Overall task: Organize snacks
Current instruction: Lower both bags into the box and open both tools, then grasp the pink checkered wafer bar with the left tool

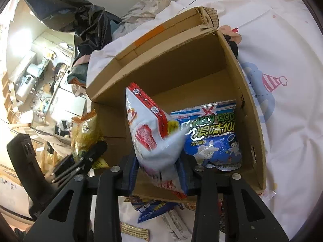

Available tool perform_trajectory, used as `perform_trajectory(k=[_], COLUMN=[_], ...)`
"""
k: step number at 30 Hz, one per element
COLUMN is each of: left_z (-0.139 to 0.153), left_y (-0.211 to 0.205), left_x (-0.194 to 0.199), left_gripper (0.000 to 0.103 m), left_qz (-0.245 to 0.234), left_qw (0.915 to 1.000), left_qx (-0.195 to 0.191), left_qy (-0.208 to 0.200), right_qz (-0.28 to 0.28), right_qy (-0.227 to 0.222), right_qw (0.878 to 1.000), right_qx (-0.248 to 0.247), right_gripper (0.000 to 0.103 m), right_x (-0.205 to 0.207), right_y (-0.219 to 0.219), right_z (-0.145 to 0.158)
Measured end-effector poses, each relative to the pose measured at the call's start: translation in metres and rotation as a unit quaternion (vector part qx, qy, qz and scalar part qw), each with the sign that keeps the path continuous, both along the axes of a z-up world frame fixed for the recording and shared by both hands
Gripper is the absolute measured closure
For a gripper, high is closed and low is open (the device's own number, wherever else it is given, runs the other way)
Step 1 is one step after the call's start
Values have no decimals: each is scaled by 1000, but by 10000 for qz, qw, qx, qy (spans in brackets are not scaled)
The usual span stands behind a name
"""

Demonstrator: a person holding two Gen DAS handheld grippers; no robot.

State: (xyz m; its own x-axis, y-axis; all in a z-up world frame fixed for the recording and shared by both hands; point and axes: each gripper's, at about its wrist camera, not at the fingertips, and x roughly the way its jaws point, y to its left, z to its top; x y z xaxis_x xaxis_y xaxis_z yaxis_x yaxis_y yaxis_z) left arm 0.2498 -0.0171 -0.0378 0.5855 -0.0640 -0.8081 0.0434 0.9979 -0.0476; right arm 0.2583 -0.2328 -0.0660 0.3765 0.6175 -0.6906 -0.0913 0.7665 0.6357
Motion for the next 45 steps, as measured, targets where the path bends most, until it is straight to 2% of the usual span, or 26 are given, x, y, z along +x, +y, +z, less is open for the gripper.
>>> perform_trajectory(k=[2,3,4,5,7,12,24,29,33,37,41,45], left_z=[1,2,3,5,8,11,12,19,27,30,22,-5], left_y=[0,1,2,4,8,13,14,18,21,23,25,25], left_x=[-1,-1,-2,-3,-7,-6,-13,-26,-41,-54,-60,-74], left_gripper=[58,55,43,23,3,2,2,2,2,2,2,2], left_qz=[-26,-23,-4,66,229,302,293,273,171,11,-458,-930], left_qw=[10000,10000,10000,10000,9996,9992,9993,9991,9991,9995,9984,9892], left_qx=[-15,-29,-51,-48,-79,-186,-172,-212,-85,-56,-65,68], left_qy=[5,-2,-11,-46,-163,-168,-173,-250,-382,-304,311,1134], right_qz=[-167,-314,-500,-633,-848,-1002,-719,-697,-714,-668,-568,-591], right_qy=[-98,-202,-352,-431,-465,-242,-277,-292,-266,-248,-286,-226], right_qw=[9998,9993,9981,9970,9953,9945,9970,9971,9971,9975,9978,9973], right_qx=[51,75,100,82,62,206,83,-3,24,-40,-206,-381], right_gripper=[24,21,18,15,15,15,15,15,15,15,15,15], right_x=[-2,-3,-5,-5,-5,-1,-2,-7,-18,-35,-50,-65], right_y=[-6,-10,-17,-22,-31,-43,-28,-27,-31,-35,-38,-47], right_z=[4,8,13,16,18,10,15,16,18,21,25,20])
